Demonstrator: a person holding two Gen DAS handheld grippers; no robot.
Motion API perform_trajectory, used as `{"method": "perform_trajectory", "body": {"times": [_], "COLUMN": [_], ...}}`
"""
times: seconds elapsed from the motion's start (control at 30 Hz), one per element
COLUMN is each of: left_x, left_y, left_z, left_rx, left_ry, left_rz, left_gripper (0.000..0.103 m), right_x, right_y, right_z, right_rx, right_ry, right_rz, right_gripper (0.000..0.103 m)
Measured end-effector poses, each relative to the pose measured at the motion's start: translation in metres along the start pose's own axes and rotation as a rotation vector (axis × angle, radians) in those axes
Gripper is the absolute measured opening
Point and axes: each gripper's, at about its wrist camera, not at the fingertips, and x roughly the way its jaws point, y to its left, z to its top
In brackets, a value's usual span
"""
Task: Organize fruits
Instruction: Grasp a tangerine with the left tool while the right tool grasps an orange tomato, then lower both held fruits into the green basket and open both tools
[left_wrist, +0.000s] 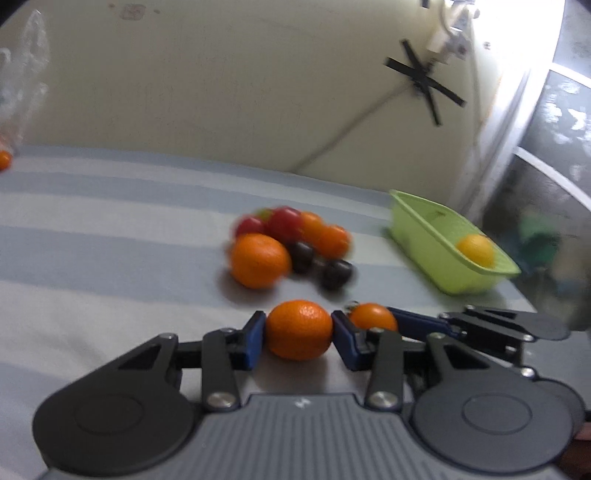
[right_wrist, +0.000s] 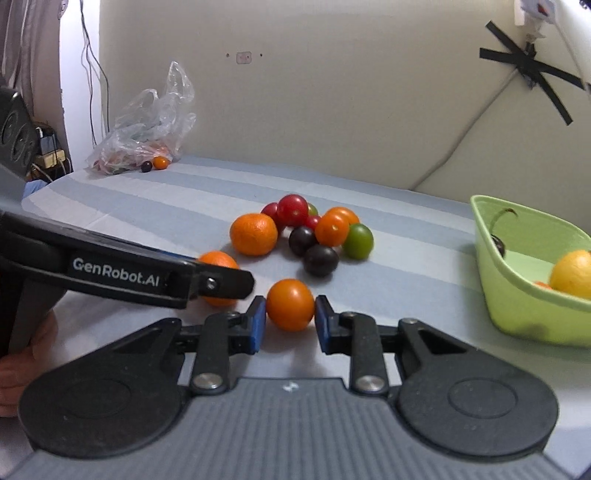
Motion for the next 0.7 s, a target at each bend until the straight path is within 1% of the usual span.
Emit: {"method": "perform_trajectory", "body": {"times": [0.03, 0.1, 0.17, 0.27, 0.33, 0.43, 0.5, 0.57, 0.63, 0.7], "left_x": [-0.001, -0.003, -0.003, 0.005, 0.013, 0.026, 0.035, 0.048, 0.067, 0.091], "left_y": [-0.007, -0.023, -0.037, -0.058, -0.073, -0.101, -0.118, -0.135, -0.148, -0.157], "left_z": [-0.004, -0.011, -0.017, -0.016, -0.010, 0.013, 0.037, 0.060, 0.080, 0.098], "left_rx": [0.010, 0.045, 0.072, 0.092, 0.104, 0.153, 0.177, 0.202, 0.217, 0.217], "left_ry": [0.010, 0.020, 0.038, 0.078, 0.098, 0.083, 0.052, 0.020, 0.001, 0.011], "left_rz": [-0.021, -0.039, -0.082, -0.151, -0.192, -0.217, -0.243, -0.250, -0.230, -0.217], "left_gripper": [0.039, 0.039, 0.039, 0.039, 0.039, 0.039, 0.039, 0.039, 0.039, 0.039], "right_x": [-0.006, -0.021, -0.036, -0.054, -0.063, -0.078, -0.086, -0.090, -0.088, -0.077], "right_y": [0.000, -0.001, -0.008, -0.025, -0.040, -0.064, -0.084, -0.110, -0.139, -0.171], "right_z": [-0.005, -0.016, -0.026, -0.036, -0.036, -0.024, -0.013, 0.000, 0.010, 0.020], "right_rx": [-0.009, -0.026, -0.020, 0.029, 0.062, 0.098, 0.115, 0.149, 0.202, 0.260], "right_ry": [0.000, -0.010, -0.023, -0.038, -0.067, -0.158, -0.223, -0.277, -0.303, -0.294], "right_rz": [-0.018, -0.052, -0.077, -0.117, -0.148, -0.214, -0.268, -0.311, -0.333, -0.328], "right_gripper": [0.031, 0.031, 0.031, 0.031, 0.031, 0.031, 0.031, 0.031, 0.031, 0.031]}}
